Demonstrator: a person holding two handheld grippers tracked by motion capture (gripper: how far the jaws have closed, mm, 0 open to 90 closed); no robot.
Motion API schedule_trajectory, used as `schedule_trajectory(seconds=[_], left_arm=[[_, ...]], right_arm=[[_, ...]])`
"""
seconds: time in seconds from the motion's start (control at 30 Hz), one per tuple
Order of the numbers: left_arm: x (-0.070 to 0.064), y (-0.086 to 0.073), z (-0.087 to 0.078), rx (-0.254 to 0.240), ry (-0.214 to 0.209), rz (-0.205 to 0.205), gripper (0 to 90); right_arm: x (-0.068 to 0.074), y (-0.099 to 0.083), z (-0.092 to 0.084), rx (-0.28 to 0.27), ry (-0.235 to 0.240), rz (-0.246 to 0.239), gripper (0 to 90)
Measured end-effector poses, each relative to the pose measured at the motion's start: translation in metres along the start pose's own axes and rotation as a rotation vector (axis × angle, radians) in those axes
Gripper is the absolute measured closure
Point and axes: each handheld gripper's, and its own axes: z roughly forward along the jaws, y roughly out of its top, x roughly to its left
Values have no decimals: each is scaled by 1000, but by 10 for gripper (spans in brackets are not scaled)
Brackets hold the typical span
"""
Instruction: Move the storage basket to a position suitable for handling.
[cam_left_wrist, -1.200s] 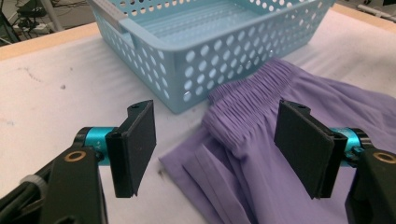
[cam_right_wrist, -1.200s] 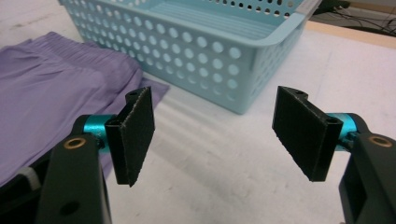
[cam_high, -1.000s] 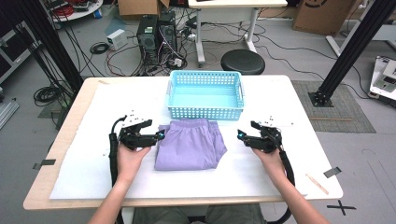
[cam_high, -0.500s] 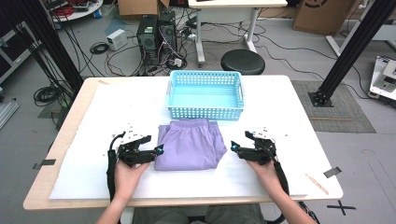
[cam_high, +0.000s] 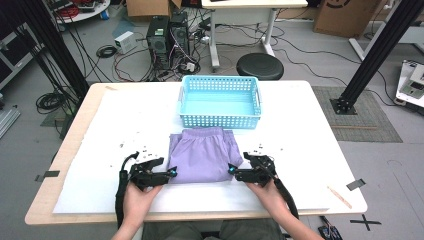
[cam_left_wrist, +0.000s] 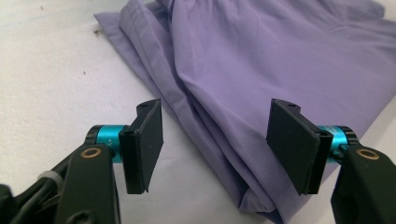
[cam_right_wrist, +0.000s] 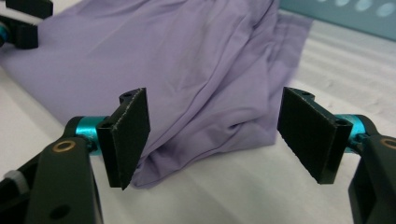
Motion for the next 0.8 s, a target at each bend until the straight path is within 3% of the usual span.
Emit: schedule_trajectory(seconds=[0.07,0.17,0.27,0.43,0.53,0.63,0.8], left_arm=[[0,-1,2,15,-2,-10,363],[0,-2,6,44,-21,-19,399],[-2,-1,6,45,-8,-16,412],[-4,-1,8,36,-11,-20,527],[-8,0,10,45,-4,5,583],[-9,1,12,34,-25,-7,662],[-12,3,15,39,-42,6,745]], right_arm=[[4,0,4,30,-4,-10,249],[7,0,14,109,-13,14,248],[5,2,18,150,-14,25,263],[7,1,16,145,-50,6,440],[6,0,15,140,-40,7,594],[5,0,15,135,-37,-15,744],[6,0,16,137,-12,-32,833]])
